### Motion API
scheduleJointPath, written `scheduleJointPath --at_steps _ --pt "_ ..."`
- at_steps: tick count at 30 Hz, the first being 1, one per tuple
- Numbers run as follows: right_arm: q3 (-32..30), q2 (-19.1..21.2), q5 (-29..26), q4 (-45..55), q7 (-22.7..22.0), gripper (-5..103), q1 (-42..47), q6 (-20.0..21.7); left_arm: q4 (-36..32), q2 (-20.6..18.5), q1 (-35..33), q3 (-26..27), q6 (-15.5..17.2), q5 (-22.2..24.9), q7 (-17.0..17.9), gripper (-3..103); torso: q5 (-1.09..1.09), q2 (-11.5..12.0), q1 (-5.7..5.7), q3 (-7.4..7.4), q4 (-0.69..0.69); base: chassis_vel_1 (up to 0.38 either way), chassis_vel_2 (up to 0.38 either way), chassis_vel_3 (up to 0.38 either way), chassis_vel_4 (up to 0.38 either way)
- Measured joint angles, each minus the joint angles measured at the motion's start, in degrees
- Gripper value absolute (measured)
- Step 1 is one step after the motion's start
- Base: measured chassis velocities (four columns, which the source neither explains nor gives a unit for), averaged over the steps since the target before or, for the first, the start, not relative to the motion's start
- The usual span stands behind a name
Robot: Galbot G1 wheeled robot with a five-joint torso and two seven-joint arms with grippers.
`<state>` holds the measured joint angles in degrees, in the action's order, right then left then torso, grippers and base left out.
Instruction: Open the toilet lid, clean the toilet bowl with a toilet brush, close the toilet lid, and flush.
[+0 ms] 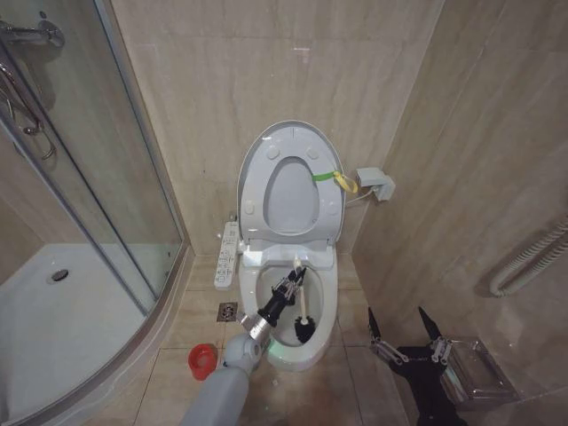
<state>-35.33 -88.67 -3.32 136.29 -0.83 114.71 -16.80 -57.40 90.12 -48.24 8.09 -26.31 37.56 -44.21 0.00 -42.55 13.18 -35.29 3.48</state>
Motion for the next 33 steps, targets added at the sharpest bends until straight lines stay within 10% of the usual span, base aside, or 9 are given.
scheduleJointPath --at_steps 7,18,33 --pt "0.0 0.0 0.0 0.0 0.0 100 0.0 0.0 4.9 -0.4 0.4 0.3 -1.7 -1.3 -2.0 19 -0.03 0.0 -0.02 0.02 0.0 0.0 0.0 0.0 0.0" --pt "0.0 0.0 0.0 0.0 0.0 100 0.0 0.0 -7.5 -3.0 -1.3 0.0 0.4 0.7 0.2 16 0.0 0.0 0.0 -0.01 0.02 0.0 0.0 0.0 0.0" --pt "0.0 0.0 0.0 0.0 0.0 100 0.0 0.0 -8.0 -7.8 -3.9 -1.7 -5.4 -6.8 -2.0 16 -0.01 0.0 0.0 0.0 0.01 0.0 0.0 0.0 0.0"
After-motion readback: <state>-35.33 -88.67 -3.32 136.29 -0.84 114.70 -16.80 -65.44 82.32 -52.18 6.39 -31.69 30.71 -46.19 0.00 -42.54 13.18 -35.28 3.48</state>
